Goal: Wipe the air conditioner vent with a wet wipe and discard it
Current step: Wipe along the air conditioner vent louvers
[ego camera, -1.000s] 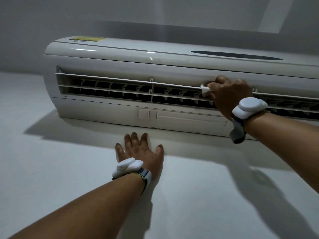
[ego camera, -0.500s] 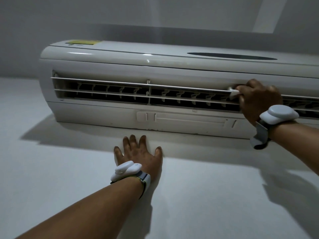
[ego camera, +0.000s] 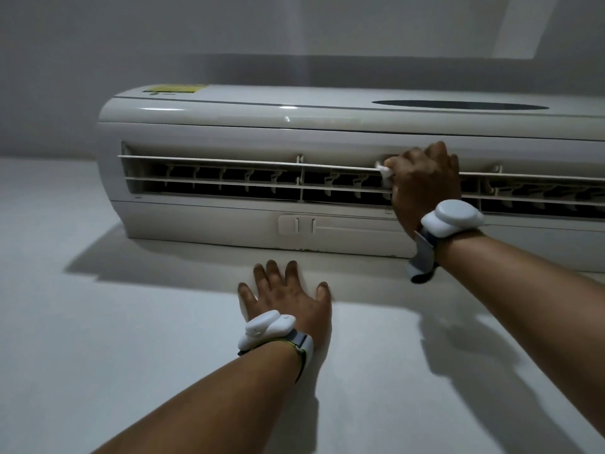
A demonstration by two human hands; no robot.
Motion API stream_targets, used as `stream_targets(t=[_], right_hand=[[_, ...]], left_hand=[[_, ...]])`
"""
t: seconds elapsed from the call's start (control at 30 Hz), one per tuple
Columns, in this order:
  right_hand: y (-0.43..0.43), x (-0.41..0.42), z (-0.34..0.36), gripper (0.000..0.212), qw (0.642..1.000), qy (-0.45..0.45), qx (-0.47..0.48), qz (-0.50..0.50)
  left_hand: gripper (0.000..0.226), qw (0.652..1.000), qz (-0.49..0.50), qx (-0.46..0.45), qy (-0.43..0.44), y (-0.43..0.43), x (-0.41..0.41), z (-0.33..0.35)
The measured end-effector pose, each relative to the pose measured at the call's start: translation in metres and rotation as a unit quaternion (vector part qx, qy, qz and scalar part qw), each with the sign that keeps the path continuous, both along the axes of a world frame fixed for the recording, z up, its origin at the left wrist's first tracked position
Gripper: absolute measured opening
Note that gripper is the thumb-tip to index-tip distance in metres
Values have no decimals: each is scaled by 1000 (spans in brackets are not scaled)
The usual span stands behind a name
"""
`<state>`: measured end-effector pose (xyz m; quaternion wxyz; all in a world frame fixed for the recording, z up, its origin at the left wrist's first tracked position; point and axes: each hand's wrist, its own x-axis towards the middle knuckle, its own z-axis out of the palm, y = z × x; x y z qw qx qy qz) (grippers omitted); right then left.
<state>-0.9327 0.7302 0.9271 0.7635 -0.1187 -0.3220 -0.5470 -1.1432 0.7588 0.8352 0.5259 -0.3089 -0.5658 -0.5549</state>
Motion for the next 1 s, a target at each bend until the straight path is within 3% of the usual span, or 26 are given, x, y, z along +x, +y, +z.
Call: stream_targets(t=[0.27, 0.5, 0.83, 1.0], right_hand=[[-32, -46, 2, 28, 998, -50, 18, -45], [-51, -83, 4, 30, 995, -95, -8, -12], [-27, -41, 1, 33, 991, -134, 23, 8], [-5, -4, -9, 59, 991, -129, 21, 22]], left_hand=[[73, 1000, 1, -4, -2, 0, 1, -1], [74, 1000, -1, -14, 3, -1, -1, -1], [74, 1000, 7, 19, 5, 5, -4, 1], [74, 1000, 7, 14, 5, 6, -4, 4]])
